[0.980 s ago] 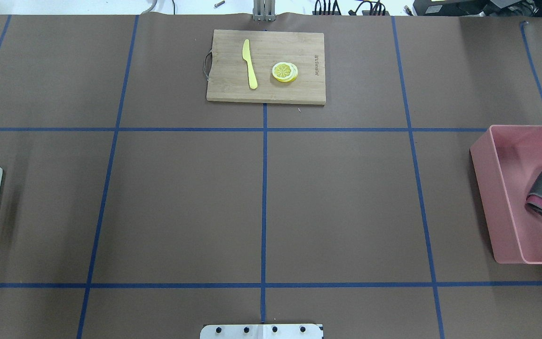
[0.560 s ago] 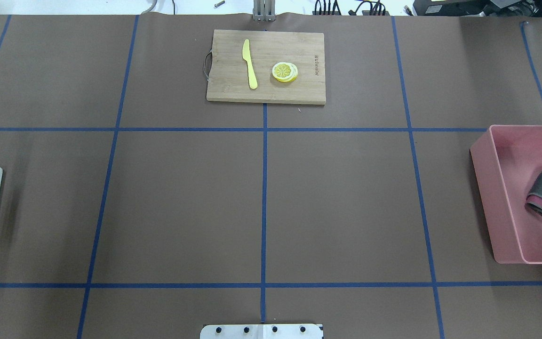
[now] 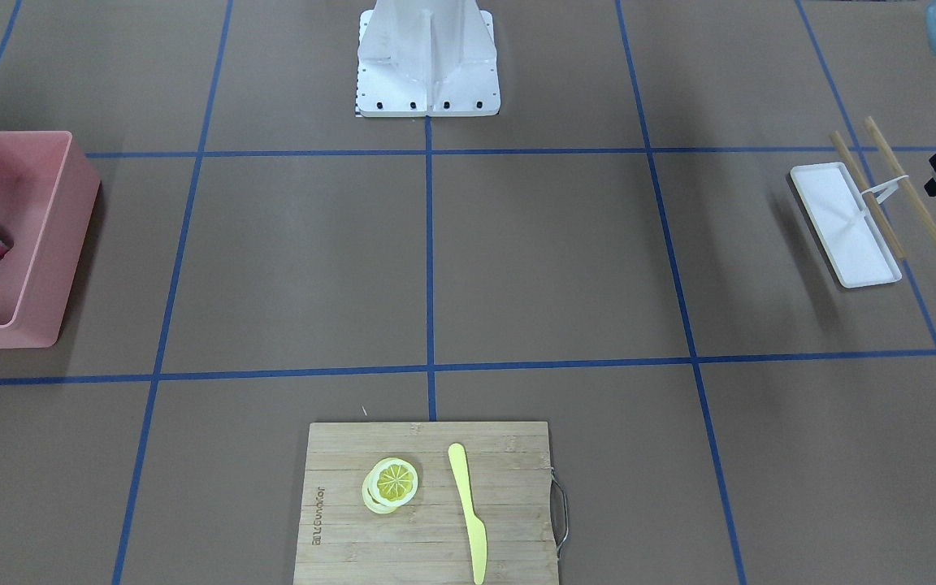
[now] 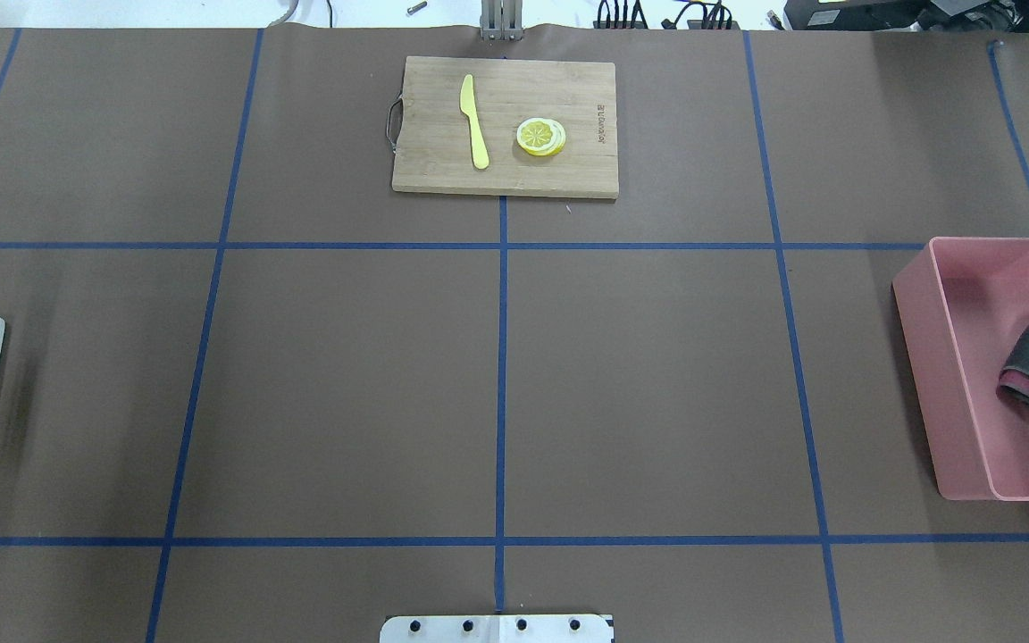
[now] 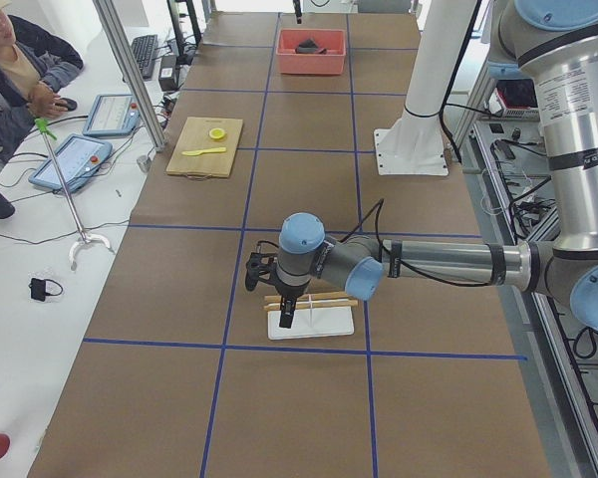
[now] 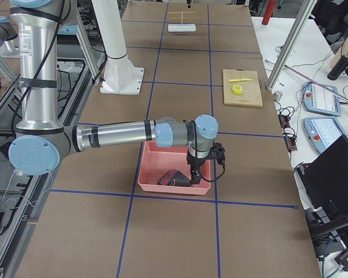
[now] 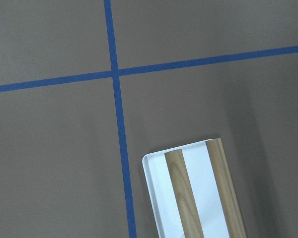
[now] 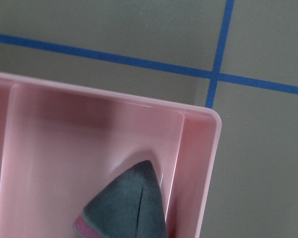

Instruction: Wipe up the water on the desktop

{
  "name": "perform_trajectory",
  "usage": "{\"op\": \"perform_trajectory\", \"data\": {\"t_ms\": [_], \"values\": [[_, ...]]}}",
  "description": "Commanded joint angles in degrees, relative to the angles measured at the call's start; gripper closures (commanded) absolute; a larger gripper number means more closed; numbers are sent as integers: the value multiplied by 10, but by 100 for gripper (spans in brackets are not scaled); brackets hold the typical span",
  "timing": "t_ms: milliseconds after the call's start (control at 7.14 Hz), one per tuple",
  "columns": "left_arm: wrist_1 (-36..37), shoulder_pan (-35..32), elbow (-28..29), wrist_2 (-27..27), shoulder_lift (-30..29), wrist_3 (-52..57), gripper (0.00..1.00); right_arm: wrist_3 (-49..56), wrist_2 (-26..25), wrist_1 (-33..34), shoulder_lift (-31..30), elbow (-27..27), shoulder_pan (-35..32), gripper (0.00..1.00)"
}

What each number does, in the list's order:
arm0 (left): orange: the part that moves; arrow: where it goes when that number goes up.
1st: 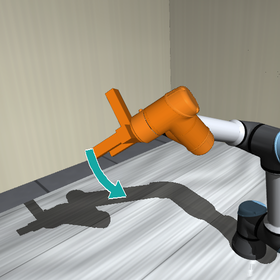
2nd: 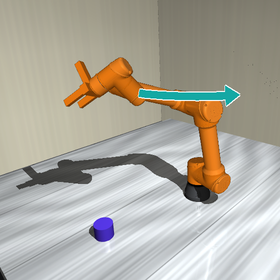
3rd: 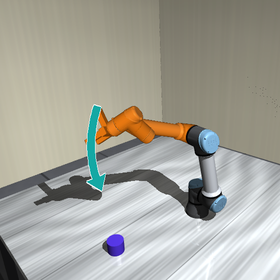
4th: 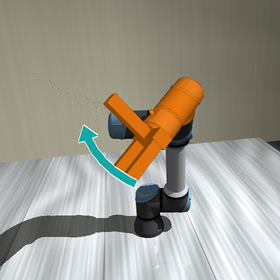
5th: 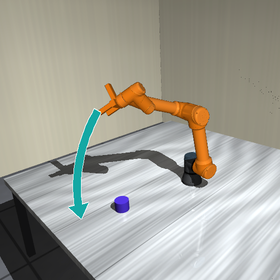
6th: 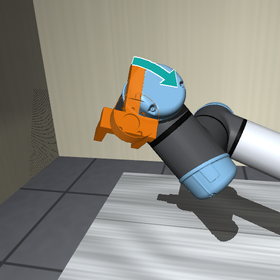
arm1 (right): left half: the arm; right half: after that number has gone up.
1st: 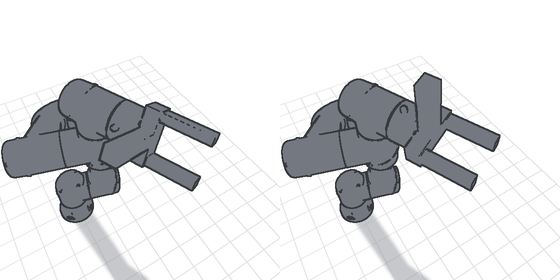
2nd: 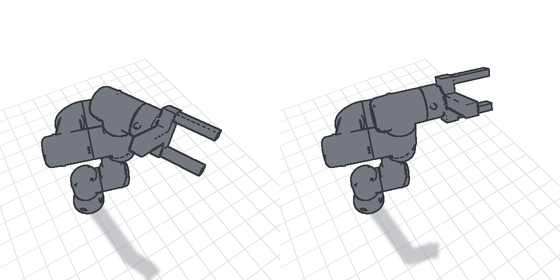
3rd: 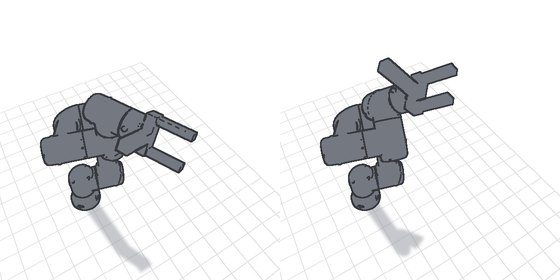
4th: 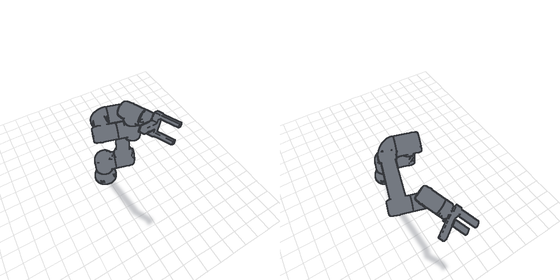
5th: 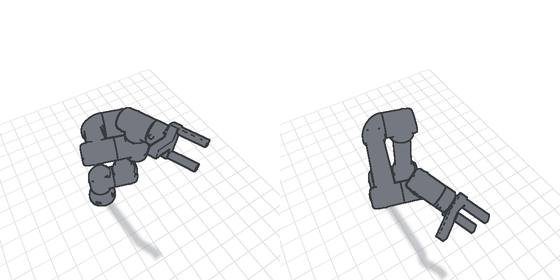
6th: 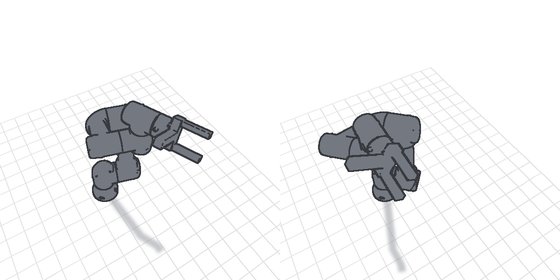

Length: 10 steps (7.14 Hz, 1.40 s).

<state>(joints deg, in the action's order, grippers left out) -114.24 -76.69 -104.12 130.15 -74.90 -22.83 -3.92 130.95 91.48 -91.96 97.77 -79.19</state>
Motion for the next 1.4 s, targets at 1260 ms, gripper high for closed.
{"op": "perform_trajectory", "data": {"t_ms": [1260], "values": [[17, -44, 18, 38, 37, 115, 2, -50, 0, -94, -4, -53, -25, 0]]}}
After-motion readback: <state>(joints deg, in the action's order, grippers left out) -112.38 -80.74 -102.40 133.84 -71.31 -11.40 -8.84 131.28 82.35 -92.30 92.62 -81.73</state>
